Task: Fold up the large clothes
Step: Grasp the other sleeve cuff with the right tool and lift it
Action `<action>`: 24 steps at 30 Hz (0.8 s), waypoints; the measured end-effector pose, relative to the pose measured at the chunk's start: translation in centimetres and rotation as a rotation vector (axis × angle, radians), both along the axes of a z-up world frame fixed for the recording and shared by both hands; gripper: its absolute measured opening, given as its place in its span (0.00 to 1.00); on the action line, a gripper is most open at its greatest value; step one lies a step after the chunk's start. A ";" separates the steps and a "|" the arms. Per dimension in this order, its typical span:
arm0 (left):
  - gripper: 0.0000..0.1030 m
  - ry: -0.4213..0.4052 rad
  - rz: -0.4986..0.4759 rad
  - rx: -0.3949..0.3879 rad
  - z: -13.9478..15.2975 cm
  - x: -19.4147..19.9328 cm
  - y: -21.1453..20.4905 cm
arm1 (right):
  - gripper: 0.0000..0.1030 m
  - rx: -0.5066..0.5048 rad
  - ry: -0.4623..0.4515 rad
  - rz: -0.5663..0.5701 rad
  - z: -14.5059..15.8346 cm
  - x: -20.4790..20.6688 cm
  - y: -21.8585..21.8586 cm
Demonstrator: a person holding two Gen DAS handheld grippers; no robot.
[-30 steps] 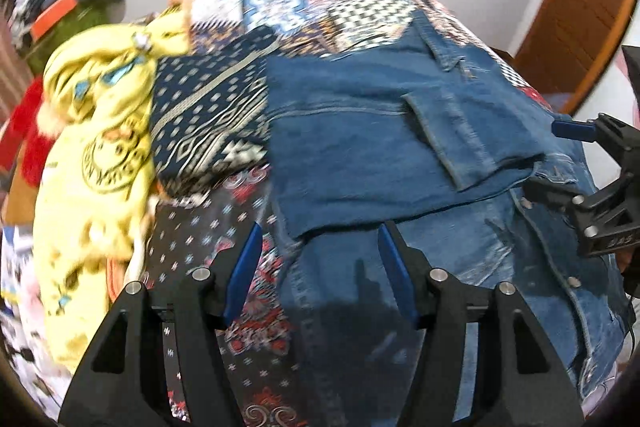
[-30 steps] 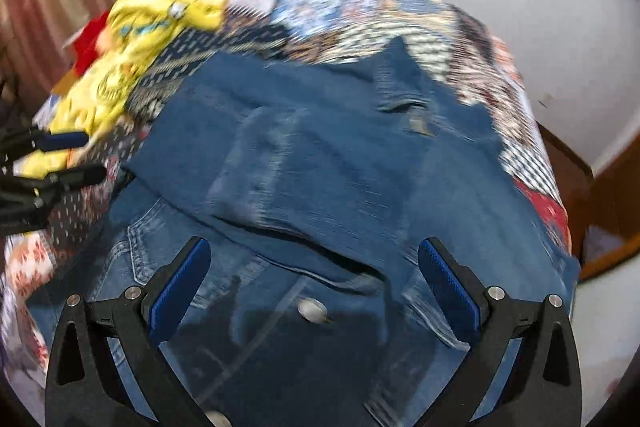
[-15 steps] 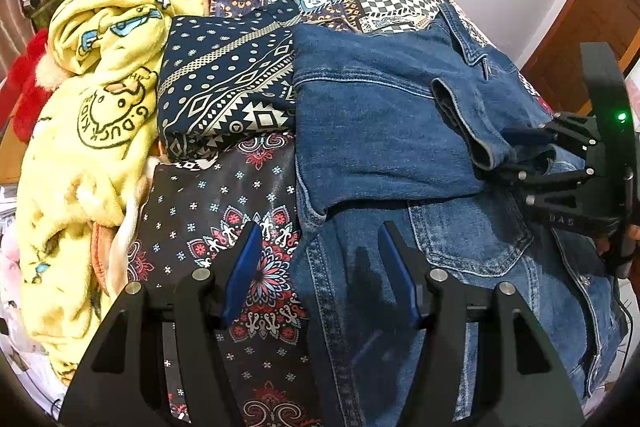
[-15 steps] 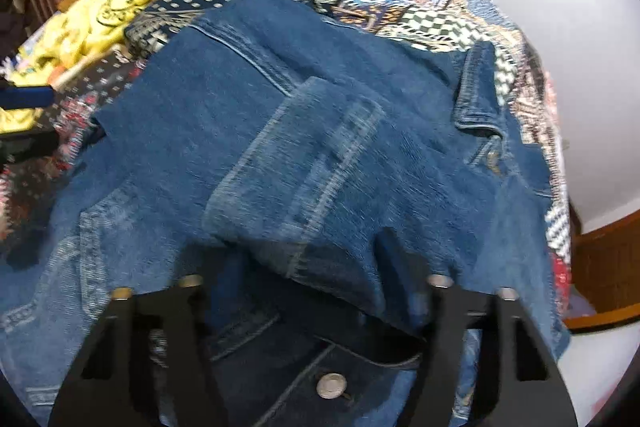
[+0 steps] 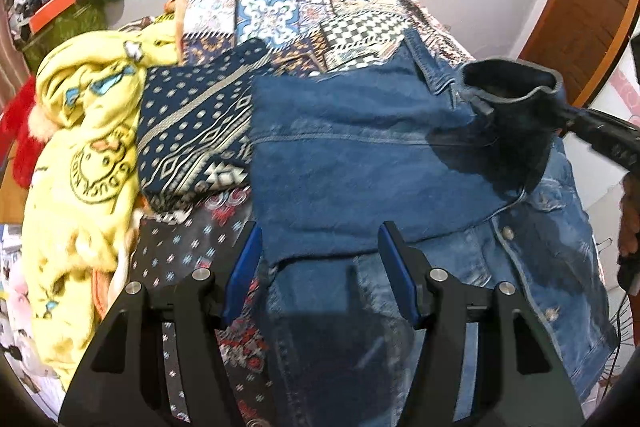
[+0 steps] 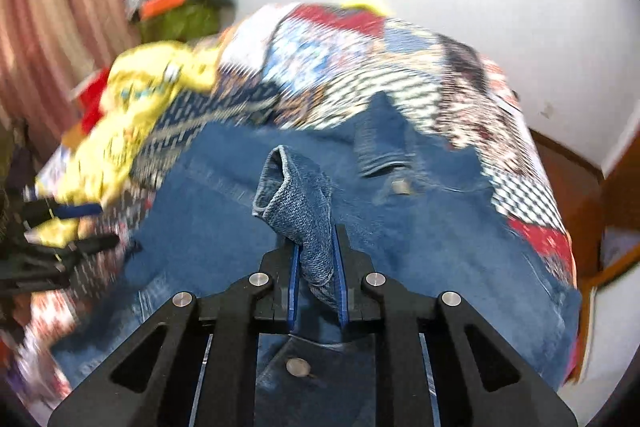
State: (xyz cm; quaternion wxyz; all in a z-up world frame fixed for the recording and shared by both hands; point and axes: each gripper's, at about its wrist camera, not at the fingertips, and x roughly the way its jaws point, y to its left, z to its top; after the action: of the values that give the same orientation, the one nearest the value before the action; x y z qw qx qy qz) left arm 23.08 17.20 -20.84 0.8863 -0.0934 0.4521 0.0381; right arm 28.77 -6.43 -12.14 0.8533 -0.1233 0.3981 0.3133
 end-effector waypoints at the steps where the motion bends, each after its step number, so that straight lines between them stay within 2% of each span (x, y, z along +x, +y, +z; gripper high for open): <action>1: 0.57 -0.003 -0.005 0.000 0.1 0.4 -0.3 | 0.13 0.038 0.009 -0.027 0.6 0.2 -1.1; 4: 0.57 -0.006 -0.028 -0.013 0.3 1.7 -1.6 | 0.13 0.116 -0.007 -0.108 2.0 0.4 -4.4; 8: 0.57 0.004 -0.066 -0.012 -0.2 3.2 -3.8 | 0.12 0.189 0.006 -0.194 2.3 0.9 -7.9; 14: 0.57 0.069 -0.089 -0.010 -2.7 5.1 -5.8 | 0.12 0.244 0.113 -0.309 -1.2 2.0 -12.8; 19: 0.58 0.146 -0.085 -0.012 -5.5 5.5 -6.4 | 0.11 0.209 0.200 -0.357 -5.0 2.7 -15.1; 24: 0.63 0.136 -0.076 0.003 -5.9 4.9 -6.5 | 0.11 0.188 0.245 -0.389 -7.0 2.5 -16.5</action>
State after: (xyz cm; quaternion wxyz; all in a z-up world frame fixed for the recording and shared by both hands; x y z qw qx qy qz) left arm 28.02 10.69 -26.71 0.8543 -0.0720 0.5146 0.0113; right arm 31.23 -22.94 -19.18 0.8508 0.0747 0.4837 0.1913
